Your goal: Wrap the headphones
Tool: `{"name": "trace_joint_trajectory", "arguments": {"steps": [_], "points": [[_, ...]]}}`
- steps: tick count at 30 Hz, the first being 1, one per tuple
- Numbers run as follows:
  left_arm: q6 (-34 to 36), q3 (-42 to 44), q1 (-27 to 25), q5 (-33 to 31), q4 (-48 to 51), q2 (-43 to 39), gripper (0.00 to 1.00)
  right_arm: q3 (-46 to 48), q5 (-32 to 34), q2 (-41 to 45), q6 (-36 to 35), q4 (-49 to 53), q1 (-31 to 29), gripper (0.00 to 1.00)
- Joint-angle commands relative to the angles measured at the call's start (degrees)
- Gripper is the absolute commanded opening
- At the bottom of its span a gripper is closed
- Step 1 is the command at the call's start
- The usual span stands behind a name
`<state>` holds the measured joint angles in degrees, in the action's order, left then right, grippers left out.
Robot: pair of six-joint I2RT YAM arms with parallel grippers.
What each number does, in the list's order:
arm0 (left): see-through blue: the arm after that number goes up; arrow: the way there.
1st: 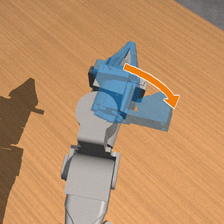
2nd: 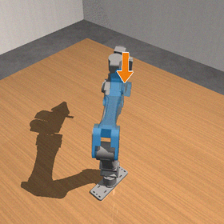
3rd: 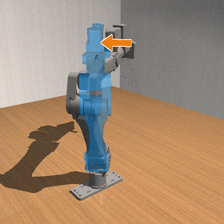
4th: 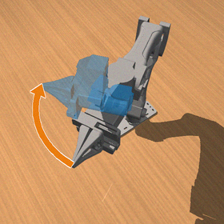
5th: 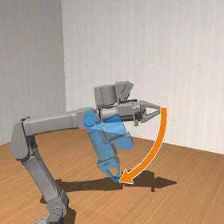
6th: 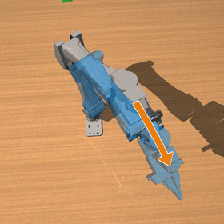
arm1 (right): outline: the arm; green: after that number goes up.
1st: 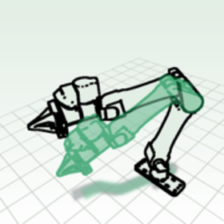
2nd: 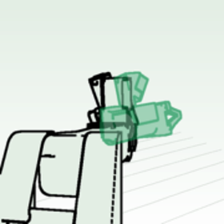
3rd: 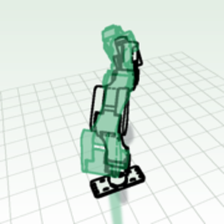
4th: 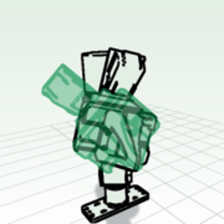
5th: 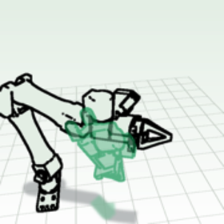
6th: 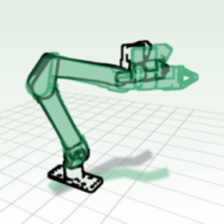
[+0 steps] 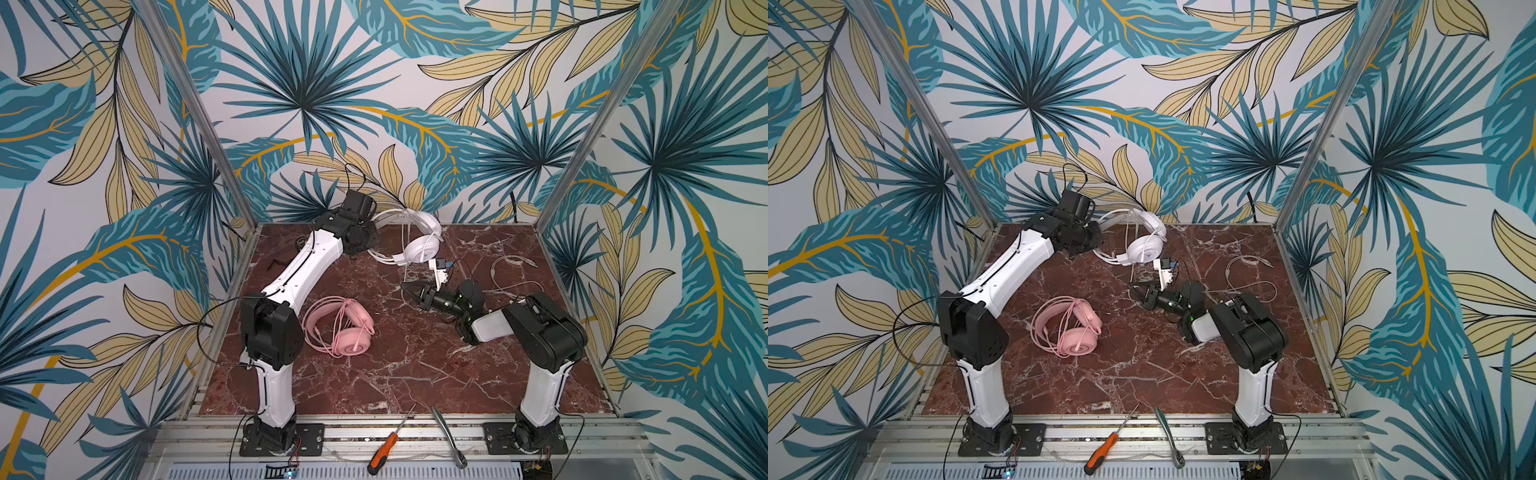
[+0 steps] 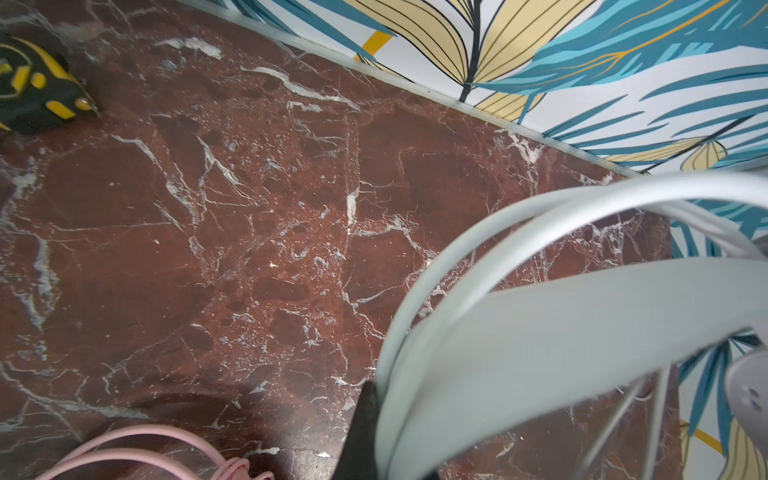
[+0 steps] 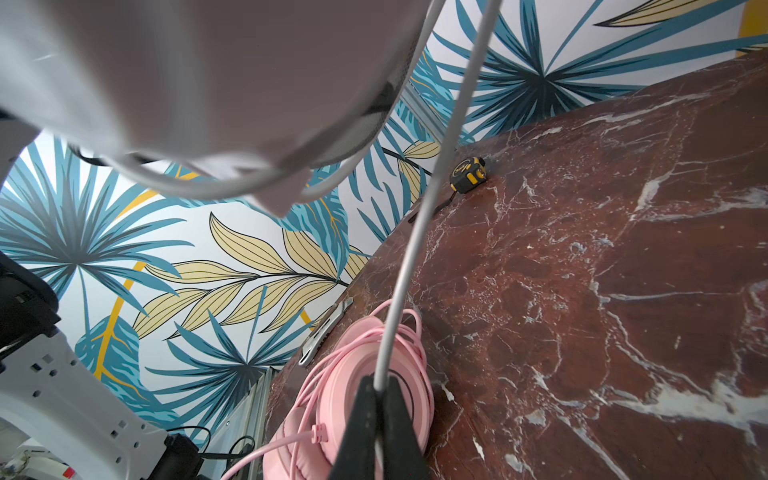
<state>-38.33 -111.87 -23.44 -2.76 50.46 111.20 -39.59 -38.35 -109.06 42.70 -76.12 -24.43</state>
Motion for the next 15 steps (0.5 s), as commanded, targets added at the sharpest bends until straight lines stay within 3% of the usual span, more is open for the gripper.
{"name": "trace_joint_trajectory", "arguments": {"steps": [1, 8, 15], "points": [[-0.64, -0.45, -0.96, -7.46, -4.68, -0.44, 0.0, 1.83, -3.52, 5.16, -3.98, 5.3, -1.04, 0.0], [-1.26, 1.89, -1.7, -13.43, -4.67, -0.94, 0.0, 3.47, -1.51, 15.4, -14.3, 25.68, -1.08, 0.0], [1.03, 1.51, -3.7, -20.29, -4.12, 0.1, 0.0, -5.77, -0.28, 23.43, -31.4, 60.73, -2.35, 0.0]]}}
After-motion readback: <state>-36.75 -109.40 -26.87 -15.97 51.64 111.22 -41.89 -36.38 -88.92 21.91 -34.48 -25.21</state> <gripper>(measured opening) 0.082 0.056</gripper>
